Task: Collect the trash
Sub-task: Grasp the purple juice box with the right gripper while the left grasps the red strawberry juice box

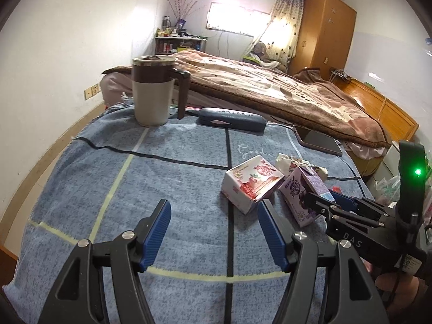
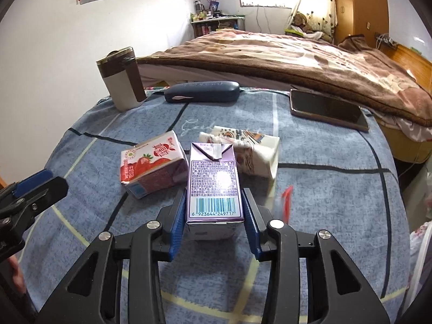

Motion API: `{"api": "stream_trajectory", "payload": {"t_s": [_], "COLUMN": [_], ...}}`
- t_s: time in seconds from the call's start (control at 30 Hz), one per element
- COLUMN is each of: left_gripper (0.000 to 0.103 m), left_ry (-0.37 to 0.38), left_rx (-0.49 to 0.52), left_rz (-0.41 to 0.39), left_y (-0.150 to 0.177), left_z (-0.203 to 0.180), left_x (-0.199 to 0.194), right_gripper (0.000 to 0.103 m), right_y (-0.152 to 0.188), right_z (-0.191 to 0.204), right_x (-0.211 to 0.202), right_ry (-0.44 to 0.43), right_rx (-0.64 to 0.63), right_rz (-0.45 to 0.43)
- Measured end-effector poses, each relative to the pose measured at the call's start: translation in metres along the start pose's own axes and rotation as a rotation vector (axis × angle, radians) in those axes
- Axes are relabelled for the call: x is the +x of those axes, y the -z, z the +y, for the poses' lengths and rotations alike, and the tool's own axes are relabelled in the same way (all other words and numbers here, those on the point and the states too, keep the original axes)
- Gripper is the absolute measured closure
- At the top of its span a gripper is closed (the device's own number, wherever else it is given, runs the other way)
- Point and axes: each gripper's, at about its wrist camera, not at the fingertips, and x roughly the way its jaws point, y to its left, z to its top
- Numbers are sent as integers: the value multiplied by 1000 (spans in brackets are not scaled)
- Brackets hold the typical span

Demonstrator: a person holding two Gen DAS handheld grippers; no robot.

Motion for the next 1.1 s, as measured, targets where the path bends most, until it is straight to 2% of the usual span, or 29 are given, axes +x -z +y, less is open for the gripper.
{"api": "stream_trajectory", "payload": {"t_s": [0.2, 0.4, 0.63, 0.73, 0.87, 1.1], "left_gripper": [32, 27, 24, 22, 22, 22], "left_ry": [44, 100, 91, 82, 158, 182], "left_rx": [46, 104, 215, 219, 204, 231], "left_rz": [19, 48, 78, 100, 135, 173], "left_y": [-9, -19, -30, -35, -37, -30], "left_z": [-15, -30, -42, -39, -38, -47], "left_x": [15, 34, 60, 73, 85, 94], "right_gripper": [62, 62, 62, 62, 62, 62], "right_y": [4, 10, 14, 15, 16, 18], "right_z": [-9, -21, -26, -26, -28, -37], "right_x": [-6, -14, -16, -16, -18, -21], "right_ry": [22, 17, 3, 5, 6, 14], "right_rx": [5, 27, 40, 30, 23, 46], "right_rz": [-7, -6, -12, -14, -17, -21]}}
